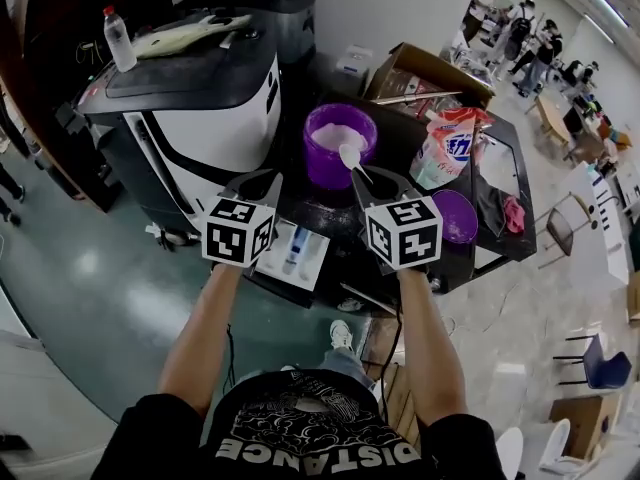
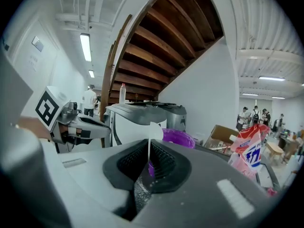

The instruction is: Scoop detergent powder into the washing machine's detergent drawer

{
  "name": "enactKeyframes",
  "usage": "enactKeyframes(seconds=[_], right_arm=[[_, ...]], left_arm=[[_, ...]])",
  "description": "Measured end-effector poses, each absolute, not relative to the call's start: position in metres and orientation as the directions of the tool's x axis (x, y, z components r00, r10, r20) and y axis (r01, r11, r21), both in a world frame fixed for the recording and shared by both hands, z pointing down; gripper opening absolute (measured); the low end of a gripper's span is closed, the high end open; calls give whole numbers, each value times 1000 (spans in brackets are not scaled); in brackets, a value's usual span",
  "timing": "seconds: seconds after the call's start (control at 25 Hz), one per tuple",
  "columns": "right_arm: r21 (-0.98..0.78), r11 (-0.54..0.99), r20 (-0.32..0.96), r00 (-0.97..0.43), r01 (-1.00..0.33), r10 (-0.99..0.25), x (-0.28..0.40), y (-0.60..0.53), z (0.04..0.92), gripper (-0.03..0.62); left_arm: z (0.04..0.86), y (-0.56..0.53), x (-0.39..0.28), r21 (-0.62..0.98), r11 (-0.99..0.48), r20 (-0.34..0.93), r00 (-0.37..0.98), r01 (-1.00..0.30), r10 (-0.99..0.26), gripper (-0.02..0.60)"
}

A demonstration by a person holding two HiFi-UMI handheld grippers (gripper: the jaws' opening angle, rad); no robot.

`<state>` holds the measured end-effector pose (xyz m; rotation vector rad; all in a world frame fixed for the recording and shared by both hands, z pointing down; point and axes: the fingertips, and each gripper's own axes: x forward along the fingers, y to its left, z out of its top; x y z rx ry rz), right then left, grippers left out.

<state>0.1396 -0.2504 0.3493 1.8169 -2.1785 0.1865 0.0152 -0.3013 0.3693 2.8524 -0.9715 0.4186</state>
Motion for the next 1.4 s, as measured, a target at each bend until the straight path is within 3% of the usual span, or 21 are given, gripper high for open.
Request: enactKeyframes(seconds=[0.8, 1.4], right_arm=[[139, 586, 534, -438, -798, -723, 195, -357, 367, 37], [152, 785, 780, -415, -601, -468, 188, -397, 407, 37]], left_arm=[[370, -362, 91, -20, -651, 317, 613, -758, -724, 0], [383, -386, 98, -34, -570, 337, 528, -821, -780, 0]])
